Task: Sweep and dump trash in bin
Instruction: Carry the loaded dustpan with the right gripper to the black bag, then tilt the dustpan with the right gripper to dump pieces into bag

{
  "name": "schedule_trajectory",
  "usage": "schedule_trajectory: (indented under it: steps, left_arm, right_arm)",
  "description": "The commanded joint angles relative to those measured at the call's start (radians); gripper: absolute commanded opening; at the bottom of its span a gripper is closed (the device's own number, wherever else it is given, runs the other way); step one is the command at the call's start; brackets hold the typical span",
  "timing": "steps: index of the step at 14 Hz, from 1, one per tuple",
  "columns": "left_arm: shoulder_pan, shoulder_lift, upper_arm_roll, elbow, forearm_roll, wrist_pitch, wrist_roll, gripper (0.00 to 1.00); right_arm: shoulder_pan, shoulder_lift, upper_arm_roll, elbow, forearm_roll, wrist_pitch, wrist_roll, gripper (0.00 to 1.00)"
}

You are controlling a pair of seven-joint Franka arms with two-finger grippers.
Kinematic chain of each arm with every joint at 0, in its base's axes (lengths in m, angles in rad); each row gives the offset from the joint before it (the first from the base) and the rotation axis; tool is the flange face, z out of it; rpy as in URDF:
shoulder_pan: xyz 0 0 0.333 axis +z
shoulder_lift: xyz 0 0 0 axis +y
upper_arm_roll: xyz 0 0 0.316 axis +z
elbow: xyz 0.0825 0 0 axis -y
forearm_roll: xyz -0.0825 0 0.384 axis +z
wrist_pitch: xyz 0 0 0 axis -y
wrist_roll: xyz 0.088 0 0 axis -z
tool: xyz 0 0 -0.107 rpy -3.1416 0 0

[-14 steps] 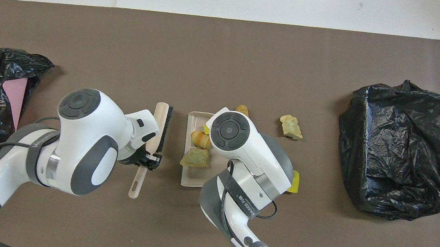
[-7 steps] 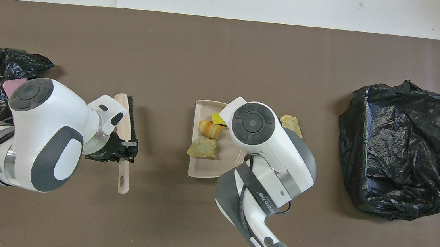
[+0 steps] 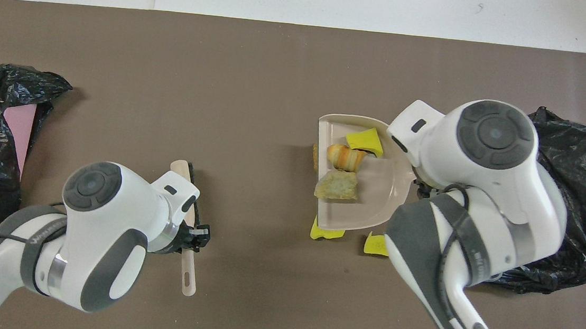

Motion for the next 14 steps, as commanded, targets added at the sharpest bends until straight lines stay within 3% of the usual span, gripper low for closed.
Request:
schedule_trajectory:
  steps: [1,5,6,7,8,11,14]
  left_arm:
    - [-0.133,-0.060,0.014,-0.097,0.019,0.105,-0.099,0.00]
    - [-0.230,-0.043,0.013,-0.172,0.019,0.234,-0.127,0.00]
    - [-0.227,-0.040,0.013,-0.167,0.019,0.234,-0.125,0.10]
    - [-0.216,-0.023,0.014,-0.158,0.019,0.229,-0.112,0.67]
    - [-0.212,-0.012,0.017,-0.125,0.021,0.212,-0.112,1.00]
    - [-0.116,-0.003,0.017,-0.028,0.090,0.090,-0.109,1.00]
    - [-0.014,0.000,0.022,0.056,0.111,0.019,-0.105,1.00]
  right_arm:
    - [-0.125,-0.061,0.012,-0.032,0.005,-0.005,-0.161,0.00]
    - [-0.352,-0.066,0.011,-0.037,0.112,0.024,-0.439,0.00]
    - [-0.406,-0.064,0.011,-0.040,0.114,0.050,-0.514,0.00]
    - [-0.449,-0.064,0.009,-0.041,0.114,0.073,-0.568,0.00]
    - [-0.488,-0.064,0.009,-0.043,0.114,0.089,-0.600,0.00]
    - [-0.552,-0.069,0.005,-0.051,0.063,0.092,-0.608,0.00]
    - [-0.555,-0.077,0.005,-0.060,-0.090,0.093,-0.595,0.00]
